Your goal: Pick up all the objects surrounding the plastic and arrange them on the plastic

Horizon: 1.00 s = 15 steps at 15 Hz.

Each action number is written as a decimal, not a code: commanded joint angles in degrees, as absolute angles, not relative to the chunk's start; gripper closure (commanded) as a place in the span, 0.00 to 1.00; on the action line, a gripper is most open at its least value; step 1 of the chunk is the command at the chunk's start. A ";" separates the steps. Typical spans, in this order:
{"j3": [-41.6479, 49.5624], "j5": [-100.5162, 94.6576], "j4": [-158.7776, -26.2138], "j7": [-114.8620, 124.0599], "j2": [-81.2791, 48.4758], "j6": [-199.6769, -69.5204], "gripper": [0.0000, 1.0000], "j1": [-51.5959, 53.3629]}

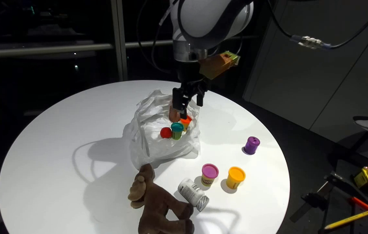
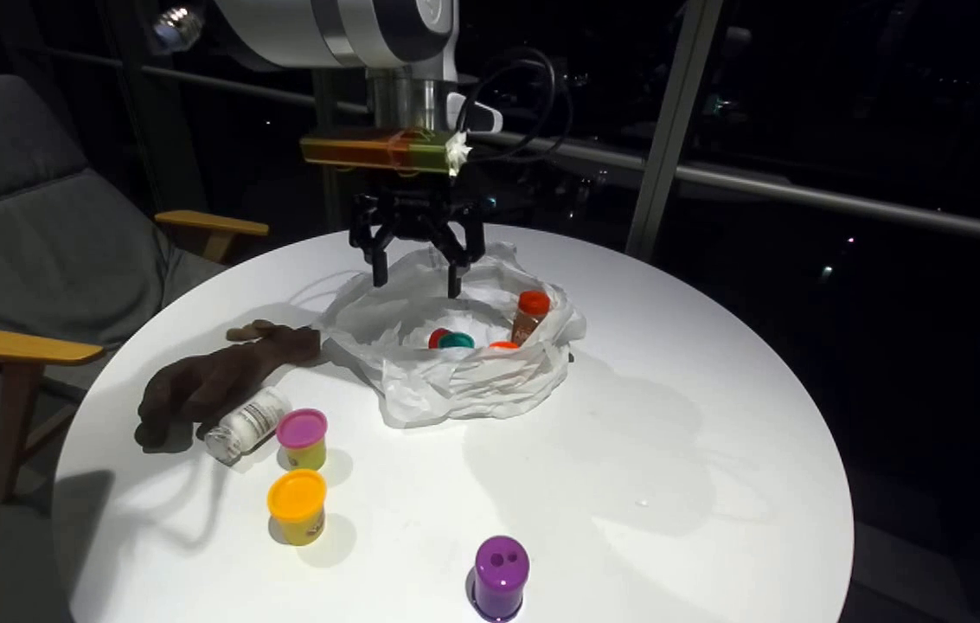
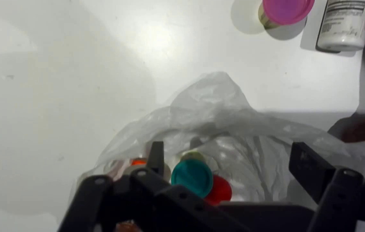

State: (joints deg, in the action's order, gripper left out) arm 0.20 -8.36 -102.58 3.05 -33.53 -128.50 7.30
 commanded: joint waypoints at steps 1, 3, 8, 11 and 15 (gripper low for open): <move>-1.42 -7.03 -116.94 2.79 -23.69 -129.61 0.00 6.60; -2.94 -7.34 -123.55 0.36 -21.30 -133.28 0.00 6.74; -6.52 -7.51 -133.44 -1.20 -21.45 -146.62 0.00 7.74; -5.43 -10.27 -135.71 0.44 -24.38 -154.55 0.00 9.53; -3.11 -12.49 -135.18 0.78 -27.77 -159.57 0.00 11.05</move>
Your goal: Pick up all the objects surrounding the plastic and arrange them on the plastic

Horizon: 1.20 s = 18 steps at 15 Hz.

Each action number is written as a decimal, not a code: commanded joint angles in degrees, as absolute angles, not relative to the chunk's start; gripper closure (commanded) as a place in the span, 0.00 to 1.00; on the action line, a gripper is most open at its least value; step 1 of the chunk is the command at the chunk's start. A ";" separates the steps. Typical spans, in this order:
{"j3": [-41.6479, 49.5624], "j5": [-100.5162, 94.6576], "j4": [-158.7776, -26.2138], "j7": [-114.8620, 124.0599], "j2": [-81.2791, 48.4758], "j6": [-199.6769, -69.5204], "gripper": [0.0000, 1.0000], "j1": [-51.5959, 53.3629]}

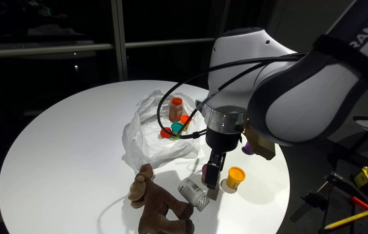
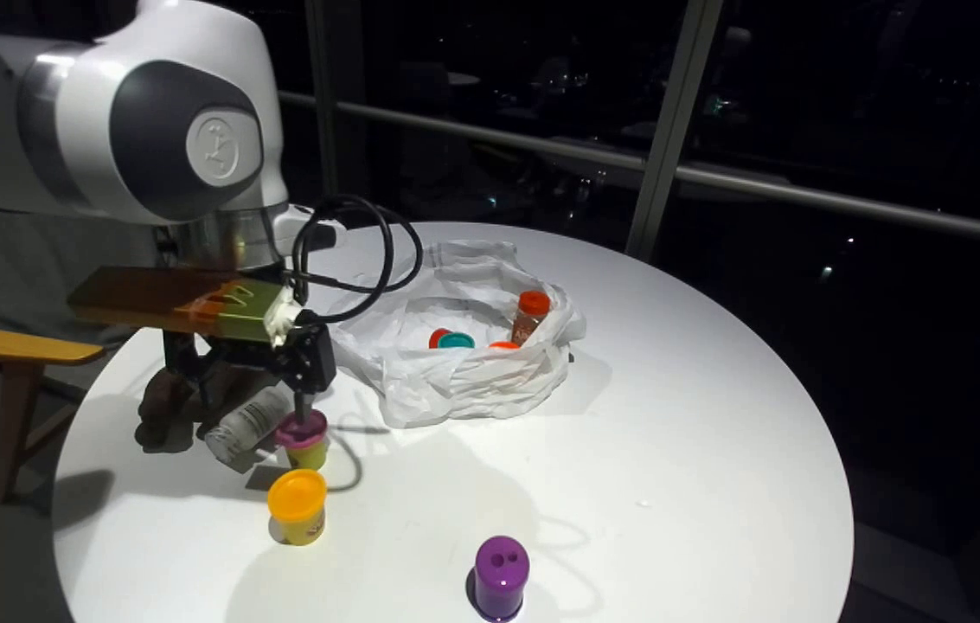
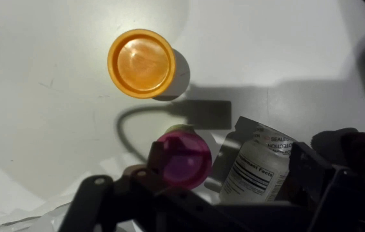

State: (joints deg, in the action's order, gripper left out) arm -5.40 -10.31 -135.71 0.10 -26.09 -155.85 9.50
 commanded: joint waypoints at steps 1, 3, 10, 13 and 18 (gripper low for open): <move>-2.38 -12.93 -134.71 0.74 -28.40 -160.20 0.00 11.29; -0.75 -13.78 -134.00 0.90 -29.17 -161.13 0.00 11.93; -1.31 -12.29 -131.14 -2.02 -30.80 -159.65 0.00 9.26; -1.88 -11.87 -130.25 -3.10 -31.89 -159.02 0.00 8.46; -3.12 -10.66 -128.69 -4.39 -34.23 -158.55 0.25 6.96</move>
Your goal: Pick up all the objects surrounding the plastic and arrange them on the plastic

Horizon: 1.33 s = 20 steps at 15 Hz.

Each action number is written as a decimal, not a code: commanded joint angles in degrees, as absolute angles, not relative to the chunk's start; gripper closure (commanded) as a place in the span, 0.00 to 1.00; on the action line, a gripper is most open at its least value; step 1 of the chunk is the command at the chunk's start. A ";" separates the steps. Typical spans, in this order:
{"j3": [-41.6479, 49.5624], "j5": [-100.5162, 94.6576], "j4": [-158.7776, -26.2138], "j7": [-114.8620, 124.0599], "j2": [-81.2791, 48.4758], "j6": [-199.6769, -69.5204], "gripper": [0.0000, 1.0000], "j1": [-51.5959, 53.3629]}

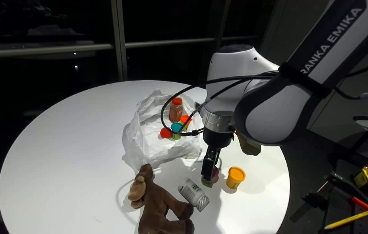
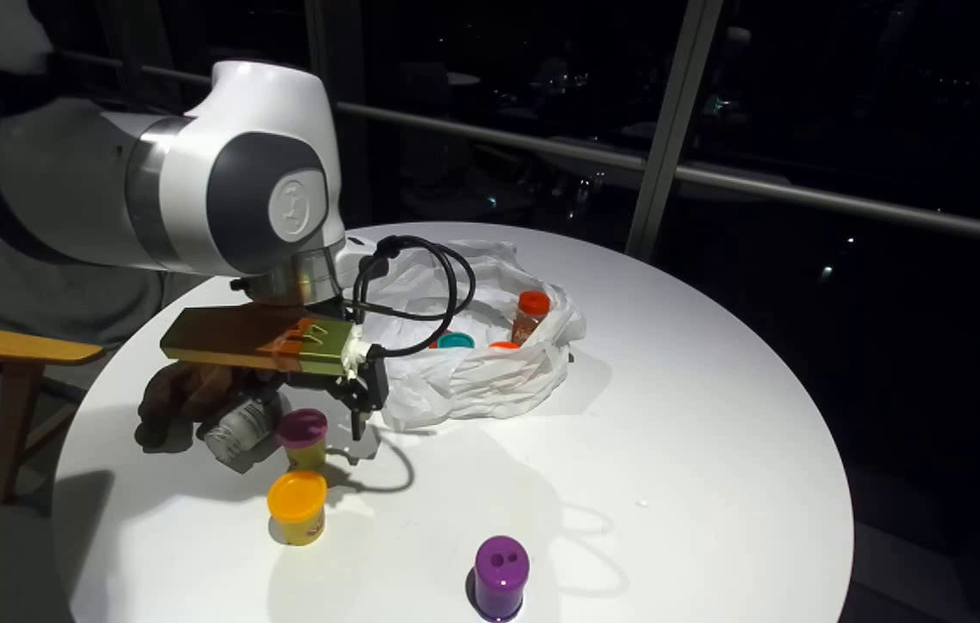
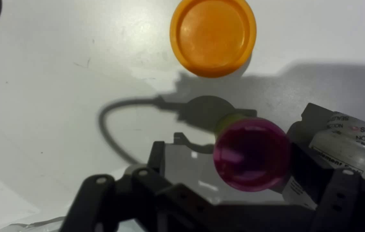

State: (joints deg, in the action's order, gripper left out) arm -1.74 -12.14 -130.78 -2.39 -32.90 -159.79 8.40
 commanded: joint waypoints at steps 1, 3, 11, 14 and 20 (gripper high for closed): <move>-3.41 -10.48 -128.42 -4.64 -34.46 -158.37 0.34 6.62; -3.79 -10.21 -127.88 -4.71 -34.72 -158.65 0.51 6.23; -2.92 -7.51 -123.16 0.37 -27.86 -145.73 0.72 8.55; -3.26 -7.81 -116.34 1.69 -26.55 -137.36 0.72 8.98; -3.59 -7.72 -101.48 1.09 -32.63 -128.41 0.72 8.69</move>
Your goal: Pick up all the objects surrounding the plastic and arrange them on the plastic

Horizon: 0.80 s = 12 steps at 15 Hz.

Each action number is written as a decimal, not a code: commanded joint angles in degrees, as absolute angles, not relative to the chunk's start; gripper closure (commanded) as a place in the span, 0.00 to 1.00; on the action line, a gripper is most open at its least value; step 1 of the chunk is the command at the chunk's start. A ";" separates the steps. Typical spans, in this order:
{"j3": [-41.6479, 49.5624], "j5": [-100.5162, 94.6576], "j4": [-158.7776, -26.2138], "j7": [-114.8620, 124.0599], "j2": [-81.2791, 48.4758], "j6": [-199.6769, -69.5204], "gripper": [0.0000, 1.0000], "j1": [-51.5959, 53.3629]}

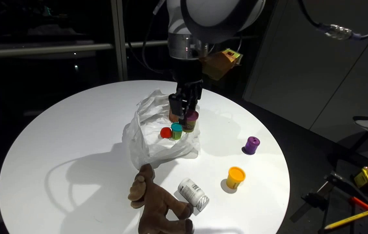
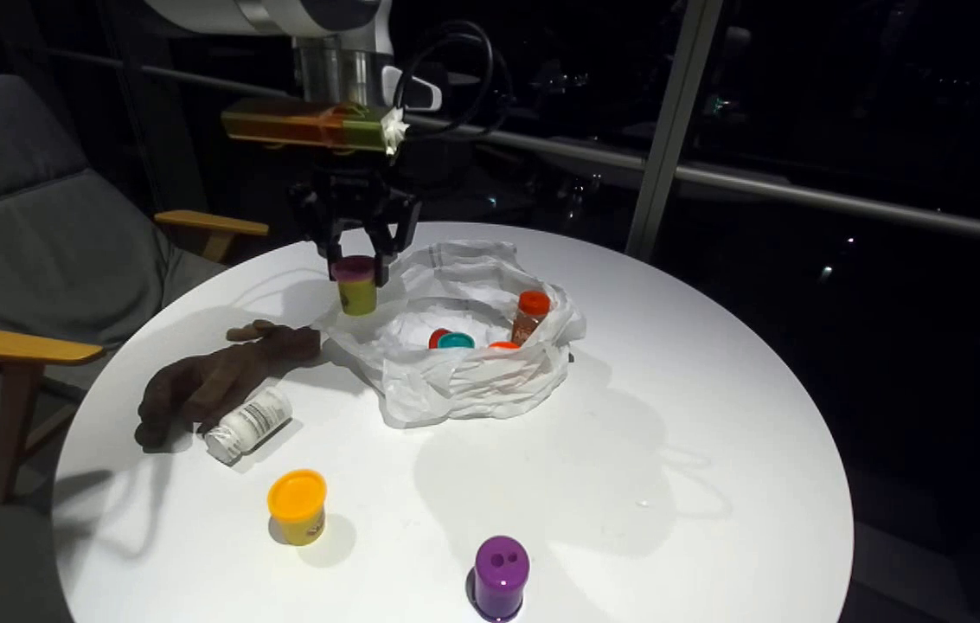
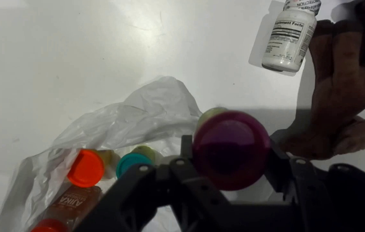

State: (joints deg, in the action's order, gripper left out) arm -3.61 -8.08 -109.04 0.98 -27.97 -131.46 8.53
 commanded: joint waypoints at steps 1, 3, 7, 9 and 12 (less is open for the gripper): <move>-3.52 -8.03 -99.85 0.84 -34.07 -128.87 0.72 8.74; -3.74 -7.80 -97.06 -0.17 -36.97 -130.11 0.72 8.49; -3.50 -8.08 -90.91 -0.85 -42.81 -130.42 0.72 8.72; -3.30 -8.21 -88.19 -1.07 -44.98 -130.54 0.72 8.76; -2.81 -8.25 -84.10 -0.77 -47.87 -132.36 0.72 8.71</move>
State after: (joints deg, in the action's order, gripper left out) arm -3.42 -8.09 -90.05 -0.22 -44.49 -131.18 8.51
